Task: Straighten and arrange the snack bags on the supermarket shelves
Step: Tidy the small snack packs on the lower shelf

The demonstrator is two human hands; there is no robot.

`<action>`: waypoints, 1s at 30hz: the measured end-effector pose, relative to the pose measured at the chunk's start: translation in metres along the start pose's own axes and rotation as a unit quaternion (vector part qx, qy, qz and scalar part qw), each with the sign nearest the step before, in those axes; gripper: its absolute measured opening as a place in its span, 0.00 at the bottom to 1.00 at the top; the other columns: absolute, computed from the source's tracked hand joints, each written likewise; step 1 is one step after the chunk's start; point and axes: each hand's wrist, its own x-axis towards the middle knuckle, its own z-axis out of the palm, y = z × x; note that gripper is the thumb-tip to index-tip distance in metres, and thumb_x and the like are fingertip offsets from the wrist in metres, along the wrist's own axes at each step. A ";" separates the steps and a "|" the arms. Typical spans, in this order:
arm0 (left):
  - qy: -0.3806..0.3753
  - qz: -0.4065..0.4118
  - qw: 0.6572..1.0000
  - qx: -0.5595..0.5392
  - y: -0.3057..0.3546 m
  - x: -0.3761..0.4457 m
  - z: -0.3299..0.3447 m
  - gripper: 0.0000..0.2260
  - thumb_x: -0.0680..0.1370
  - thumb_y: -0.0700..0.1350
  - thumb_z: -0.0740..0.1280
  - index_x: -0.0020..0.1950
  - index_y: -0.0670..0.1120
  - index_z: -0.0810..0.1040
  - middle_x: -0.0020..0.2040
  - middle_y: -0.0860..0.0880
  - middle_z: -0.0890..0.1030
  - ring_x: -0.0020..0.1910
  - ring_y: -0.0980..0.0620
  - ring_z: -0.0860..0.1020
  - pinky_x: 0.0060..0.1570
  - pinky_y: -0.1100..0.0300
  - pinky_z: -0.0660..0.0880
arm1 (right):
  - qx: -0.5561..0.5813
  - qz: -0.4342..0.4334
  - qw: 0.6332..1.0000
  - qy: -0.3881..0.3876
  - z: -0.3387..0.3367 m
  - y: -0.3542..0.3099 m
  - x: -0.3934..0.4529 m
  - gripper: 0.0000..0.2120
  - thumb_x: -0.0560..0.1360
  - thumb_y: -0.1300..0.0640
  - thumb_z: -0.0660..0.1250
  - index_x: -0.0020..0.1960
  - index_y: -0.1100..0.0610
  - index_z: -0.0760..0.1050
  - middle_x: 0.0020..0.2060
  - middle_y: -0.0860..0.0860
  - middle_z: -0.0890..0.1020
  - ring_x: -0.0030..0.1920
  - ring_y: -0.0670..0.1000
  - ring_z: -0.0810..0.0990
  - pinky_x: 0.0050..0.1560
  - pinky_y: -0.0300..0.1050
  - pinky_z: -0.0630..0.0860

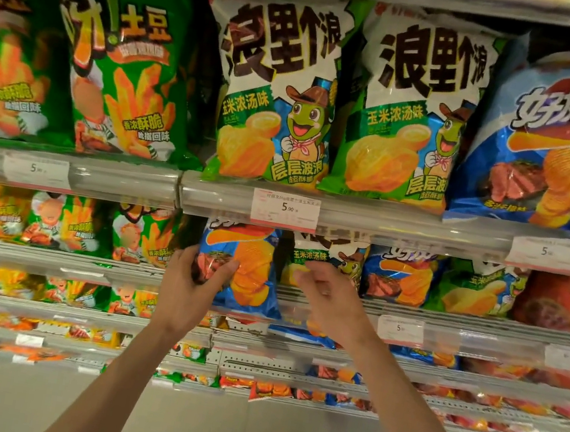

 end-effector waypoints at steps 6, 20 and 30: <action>-0.002 -0.042 0.994 -0.099 -0.002 -0.051 0.007 0.25 0.70 0.65 0.74 0.60 0.51 0.78 0.50 0.50 0.85 0.47 0.50 0.86 0.50 0.47 0.83 | 0.065 0.002 0.990 -0.128 0.019 -0.019 -0.010 0.28 0.77 0.38 0.67 0.70 0.54 0.75 0.53 0.37 0.84 0.55 0.36 0.82 0.56 0.31 0.76; -0.128 -0.075 0.974 -0.169 -0.013 -0.074 -0.008 0.24 0.72 0.58 0.77 0.65 0.57 0.76 0.55 0.60 0.85 0.53 0.60 0.84 0.47 0.62 0.82 | 0.095 0.052 0.992 -0.062 0.026 -0.016 -0.069 0.16 0.76 0.53 0.75 0.60 0.38 0.77 0.54 0.37 0.86 0.55 0.37 0.83 0.51 0.31 0.79; -0.236 -0.032 0.959 -0.155 0.031 -0.090 0.056 0.26 0.68 0.62 0.77 0.63 0.63 0.74 0.55 0.68 0.82 0.56 0.68 0.79 0.44 0.69 0.79 | 0.158 0.068 0.985 0.028 -0.052 0.009 -0.124 0.19 0.77 0.65 0.73 0.65 0.52 0.78 0.57 0.45 0.87 0.58 0.45 0.84 0.52 0.36 0.80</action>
